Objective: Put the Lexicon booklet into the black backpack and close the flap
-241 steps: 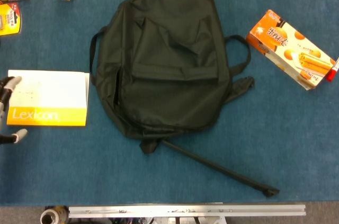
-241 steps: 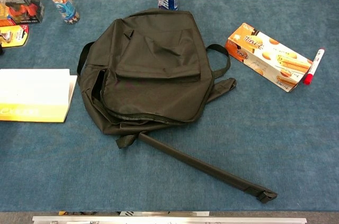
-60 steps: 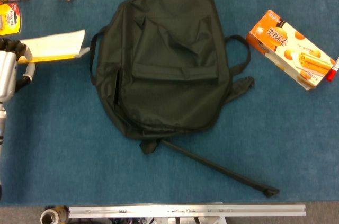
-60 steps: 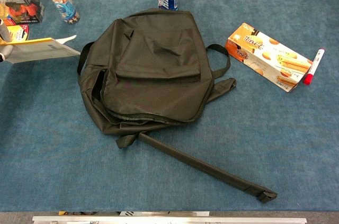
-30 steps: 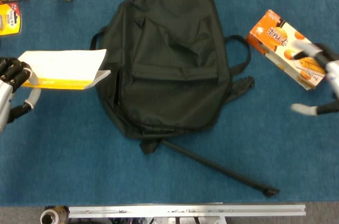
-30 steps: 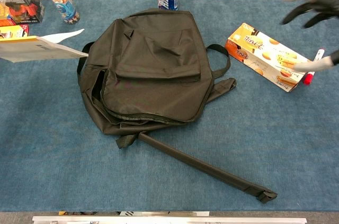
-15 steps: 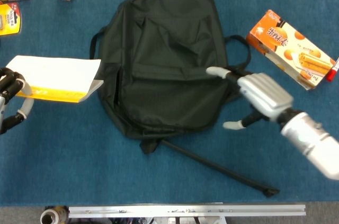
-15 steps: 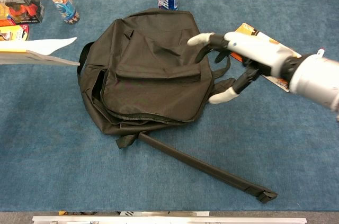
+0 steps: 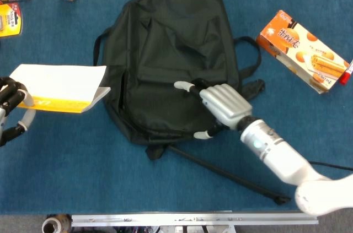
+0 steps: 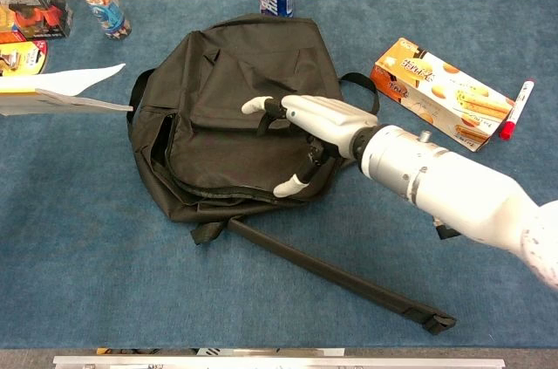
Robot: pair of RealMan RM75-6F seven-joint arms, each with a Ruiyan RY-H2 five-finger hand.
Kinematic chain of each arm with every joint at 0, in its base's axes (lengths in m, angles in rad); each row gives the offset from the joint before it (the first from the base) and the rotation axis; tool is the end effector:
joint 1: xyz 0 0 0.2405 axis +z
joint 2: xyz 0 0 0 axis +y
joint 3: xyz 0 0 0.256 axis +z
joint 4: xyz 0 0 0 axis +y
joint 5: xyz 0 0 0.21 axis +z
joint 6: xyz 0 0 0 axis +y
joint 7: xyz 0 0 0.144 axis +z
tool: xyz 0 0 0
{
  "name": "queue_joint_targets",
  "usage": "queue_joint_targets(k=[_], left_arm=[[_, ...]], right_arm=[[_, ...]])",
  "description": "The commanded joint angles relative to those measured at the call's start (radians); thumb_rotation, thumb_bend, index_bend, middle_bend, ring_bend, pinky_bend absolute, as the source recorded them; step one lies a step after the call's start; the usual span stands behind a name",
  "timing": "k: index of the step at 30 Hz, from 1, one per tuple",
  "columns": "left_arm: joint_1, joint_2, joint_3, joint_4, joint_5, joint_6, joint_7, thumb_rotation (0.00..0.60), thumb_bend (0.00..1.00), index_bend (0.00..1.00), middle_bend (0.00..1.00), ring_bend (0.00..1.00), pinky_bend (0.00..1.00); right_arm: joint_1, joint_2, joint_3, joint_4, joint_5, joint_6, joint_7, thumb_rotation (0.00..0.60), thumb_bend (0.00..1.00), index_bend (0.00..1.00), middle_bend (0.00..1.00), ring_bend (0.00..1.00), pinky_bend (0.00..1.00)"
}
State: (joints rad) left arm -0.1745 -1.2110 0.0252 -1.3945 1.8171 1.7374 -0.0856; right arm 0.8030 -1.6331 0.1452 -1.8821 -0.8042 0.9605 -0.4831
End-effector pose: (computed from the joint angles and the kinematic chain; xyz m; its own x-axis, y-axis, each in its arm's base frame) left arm -0.2784 0.1840 0.1497 0.3712 -0.1816 0.9106 0.8149 -0.4064 -0.4132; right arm -0.0648 -0.2514 -0.0622 0.2190 -0.6102 0.7614 -0.9380 -0.3466 -0.0080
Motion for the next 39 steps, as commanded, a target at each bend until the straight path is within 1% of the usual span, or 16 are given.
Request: queue_joint_targets(k=[1, 8, 14, 16, 17, 19, 21, 23, 26, 27, 28, 30, 32, 35, 39], left_arm=[[0.001, 0.000, 0.001, 0.002, 0.003, 0.000, -0.002, 0.600, 0.39, 0.65, 0.50, 0.39, 0.37], [0.002, 0.001, 0.004, 0.009, 0.007, -0.006, -0.005, 0.600, 0.39, 0.65, 0.50, 0.39, 0.37], [0.004, 0.000, 0.004, 0.016, 0.004, -0.010, -0.011, 0.600, 0.39, 0.65, 0.50, 0.39, 0.37], [0.004, 0.001, 0.004, 0.018, 0.005, -0.010, -0.014, 0.600, 0.39, 0.65, 0.50, 0.39, 0.37], [0.004, 0.001, 0.004, 0.020, 0.005, -0.009, -0.016, 0.600, 0.39, 0.65, 0.50, 0.39, 0.37], [0.004, 0.001, 0.004, 0.022, 0.007, -0.007, -0.020, 0.600, 0.39, 0.65, 0.50, 0.39, 0.37], [0.003, 0.002, 0.003, 0.026, 0.008, -0.007, -0.024, 0.600, 0.39, 0.65, 0.50, 0.39, 0.37], [0.002, 0.003, 0.003, 0.029, 0.009, -0.007, -0.029, 0.600, 0.39, 0.65, 0.50, 0.39, 0.37], [-0.001, 0.007, 0.002, 0.033, 0.013, -0.007, -0.037, 0.600, 0.39, 0.65, 0.50, 0.39, 0.37], [-0.002, 0.009, 0.002, 0.034, 0.015, -0.006, -0.039, 0.600, 0.39, 0.65, 0.50, 0.39, 0.37], [-0.003, 0.010, 0.002, 0.034, 0.017, -0.005, -0.042, 0.600, 0.39, 0.66, 0.50, 0.39, 0.37], [-0.004, 0.012, 0.002, 0.037, 0.021, -0.001, -0.050, 0.600, 0.39, 0.66, 0.50, 0.39, 0.37], [-0.006, 0.013, 0.002, 0.043, 0.026, 0.004, -0.059, 0.600, 0.39, 0.66, 0.50, 0.39, 0.37], [-0.010, 0.016, 0.003, 0.051, 0.035, 0.009, -0.073, 0.600, 0.39, 0.66, 0.50, 0.39, 0.37], [-0.018, 0.023, 0.004, 0.058, 0.052, 0.018, -0.092, 0.600, 0.39, 0.66, 0.50, 0.39, 0.37]], right_arm=[[0.032, -0.064, 0.002, 0.048, 0.023, 0.038, -0.046, 0.600, 0.00, 0.13, 0.29, 0.11, 0.24], [0.068, -0.161, 0.012, 0.118, 0.057, 0.055, -0.082, 0.600, 0.00, 0.14, 0.29, 0.11, 0.24], [0.085, -0.213, 0.015, 0.173, 0.068, 0.068, -0.103, 0.600, 0.00, 0.15, 0.29, 0.11, 0.24], [0.090, -0.223, 0.018, 0.191, 0.076, 0.071, -0.113, 0.600, 0.03, 0.16, 0.29, 0.11, 0.24], [0.092, -0.226, 0.019, 0.202, 0.079, 0.075, -0.121, 0.600, 0.07, 0.17, 0.29, 0.12, 0.24], [0.095, -0.228, 0.024, 0.218, 0.084, 0.079, -0.127, 0.600, 0.19, 0.19, 0.29, 0.13, 0.24], [0.098, -0.232, 0.035, 0.240, 0.083, 0.086, -0.129, 0.600, 0.38, 0.25, 0.31, 0.16, 0.27], [0.099, -0.235, 0.045, 0.262, 0.079, 0.091, -0.127, 0.600, 0.54, 0.32, 0.35, 0.20, 0.34], [0.105, -0.242, 0.066, 0.303, 0.074, 0.094, -0.123, 0.600, 0.67, 0.43, 0.40, 0.29, 0.46], [0.108, -0.246, 0.077, 0.320, 0.070, 0.097, -0.120, 0.600, 0.71, 0.49, 0.43, 0.34, 0.52], [0.110, -0.250, 0.087, 0.333, 0.065, 0.100, -0.114, 0.600, 0.74, 0.52, 0.45, 0.36, 0.55], [0.114, -0.256, 0.115, 0.357, 0.066, 0.103, -0.100, 0.600, 0.80, 0.60, 0.52, 0.45, 0.67], [0.119, -0.264, 0.146, 0.378, 0.073, 0.104, -0.086, 0.600, 0.85, 0.64, 0.56, 0.51, 0.74], [0.129, -0.276, 0.185, 0.399, 0.087, 0.104, -0.068, 0.600, 0.91, 0.70, 0.60, 0.60, 0.82], [0.145, -0.306, 0.251, 0.426, 0.100, 0.124, -0.034, 0.600, 0.96, 0.72, 0.62, 0.64, 0.88]])
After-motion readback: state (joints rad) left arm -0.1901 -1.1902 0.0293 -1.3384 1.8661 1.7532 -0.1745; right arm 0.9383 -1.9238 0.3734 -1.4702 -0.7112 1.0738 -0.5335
